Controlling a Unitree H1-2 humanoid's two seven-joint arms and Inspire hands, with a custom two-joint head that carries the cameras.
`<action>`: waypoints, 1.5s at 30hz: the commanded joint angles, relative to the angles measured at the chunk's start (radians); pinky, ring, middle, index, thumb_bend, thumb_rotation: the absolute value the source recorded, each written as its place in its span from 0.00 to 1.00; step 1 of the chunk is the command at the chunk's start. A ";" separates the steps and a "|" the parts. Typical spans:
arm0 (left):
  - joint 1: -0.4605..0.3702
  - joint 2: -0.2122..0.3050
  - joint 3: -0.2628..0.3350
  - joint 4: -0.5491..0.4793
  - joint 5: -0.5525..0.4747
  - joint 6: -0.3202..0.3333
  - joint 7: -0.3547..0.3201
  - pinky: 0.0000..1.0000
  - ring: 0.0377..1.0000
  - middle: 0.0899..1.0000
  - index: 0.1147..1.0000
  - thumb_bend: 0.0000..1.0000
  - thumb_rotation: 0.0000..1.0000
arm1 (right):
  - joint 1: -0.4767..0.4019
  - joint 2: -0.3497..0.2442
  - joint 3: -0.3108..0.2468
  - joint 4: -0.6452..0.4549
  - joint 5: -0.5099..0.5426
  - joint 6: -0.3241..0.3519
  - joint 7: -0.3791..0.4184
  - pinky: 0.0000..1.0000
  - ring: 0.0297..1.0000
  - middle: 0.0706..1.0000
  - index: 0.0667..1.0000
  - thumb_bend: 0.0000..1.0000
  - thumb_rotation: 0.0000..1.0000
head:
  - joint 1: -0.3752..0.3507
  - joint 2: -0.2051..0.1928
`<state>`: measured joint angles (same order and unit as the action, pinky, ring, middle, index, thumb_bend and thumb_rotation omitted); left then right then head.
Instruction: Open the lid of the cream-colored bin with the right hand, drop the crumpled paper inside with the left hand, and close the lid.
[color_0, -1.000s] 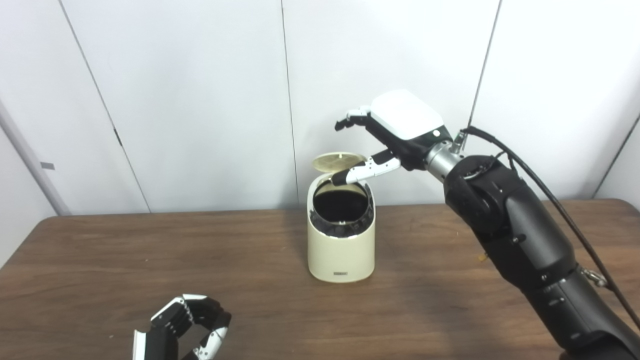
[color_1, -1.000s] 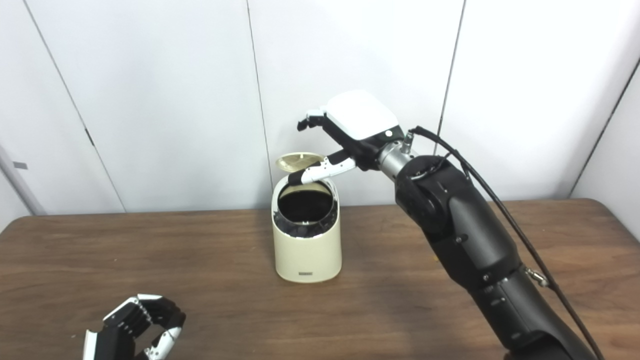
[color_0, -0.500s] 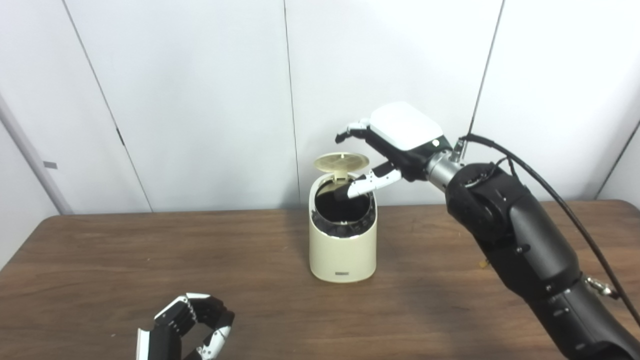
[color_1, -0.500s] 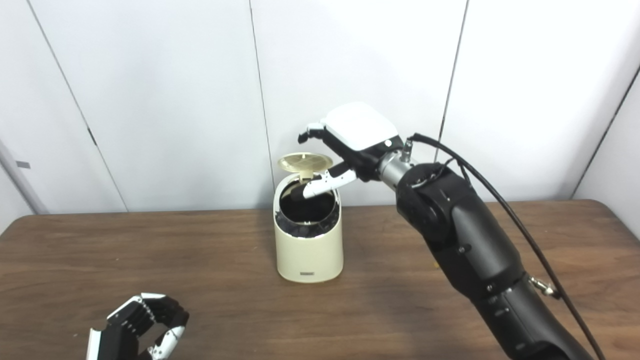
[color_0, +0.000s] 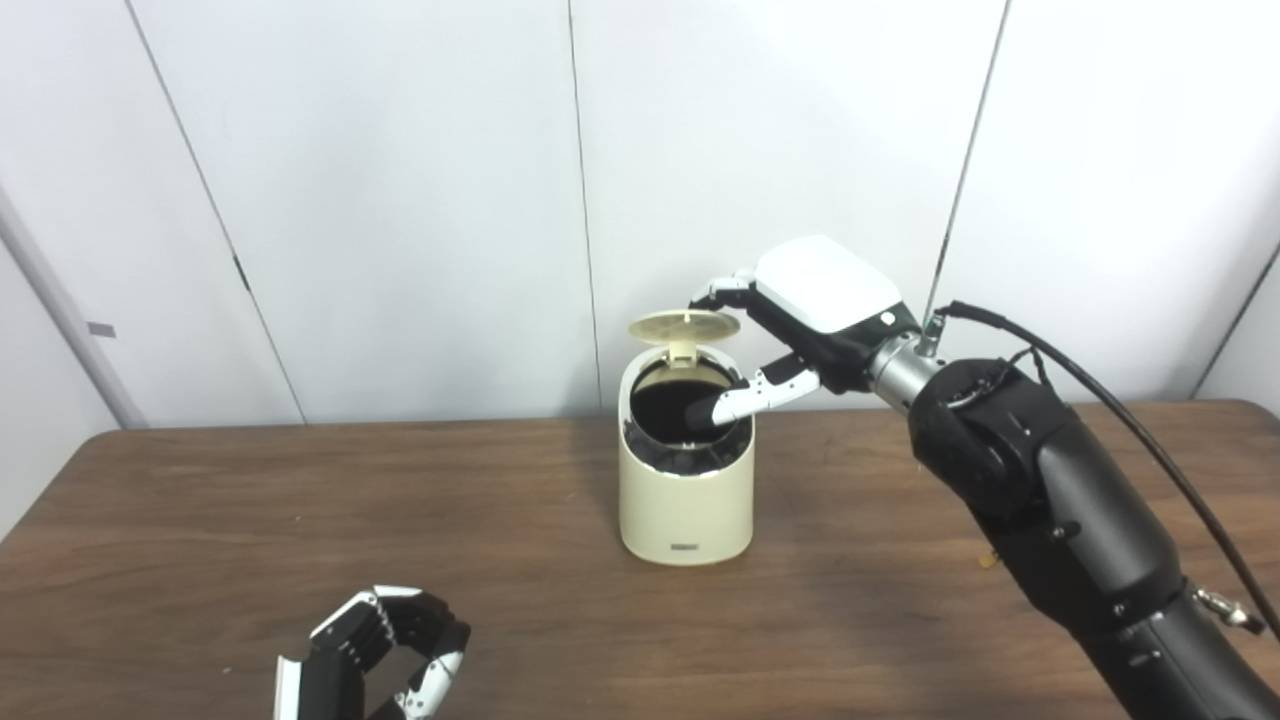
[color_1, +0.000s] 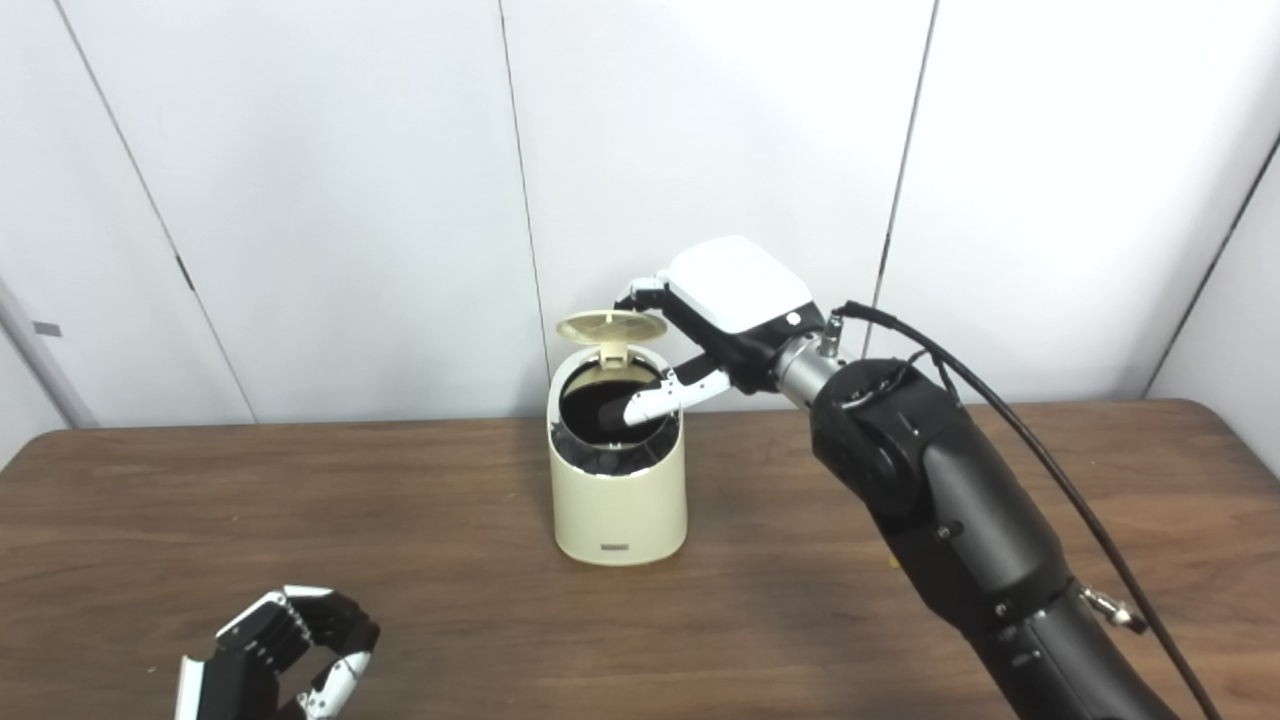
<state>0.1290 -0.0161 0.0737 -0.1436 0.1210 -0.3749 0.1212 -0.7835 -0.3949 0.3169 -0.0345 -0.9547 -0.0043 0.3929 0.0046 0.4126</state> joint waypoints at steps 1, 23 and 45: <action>0.012 -0.016 -0.010 -0.001 0.008 -0.014 0.007 0.39 0.43 0.44 0.42 0.48 0.05 | -0.034 -0.020 -0.009 -0.039 -0.008 0.001 -0.002 0.66 0.73 0.74 0.72 0.86 0.93 | 0.001 0.001; 0.006 -0.018 -0.016 0.006 -0.001 -0.017 0.004 0.39 0.44 0.44 0.42 0.48 0.05 | 0.006 -0.020 -0.020 -0.112 0.020 -0.011 0.051 0.68 0.75 0.74 0.73 0.86 0.92 | 0.005 0.007; 0.021 -0.041 -0.020 -0.031 0.035 -0.006 0.009 0.39 0.44 0.44 0.42 0.48 0.05 | 0.031 -0.007 0.000 -0.109 0.042 -0.009 0.072 0.65 0.74 0.75 0.72 0.89 0.91 | 0.029 0.031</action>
<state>0.1357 -0.0453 0.0619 -0.1526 0.1462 -0.3717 0.1219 -0.7245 -0.4021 0.3274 -0.1108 -0.9267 -0.0120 0.4696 0.0307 0.4402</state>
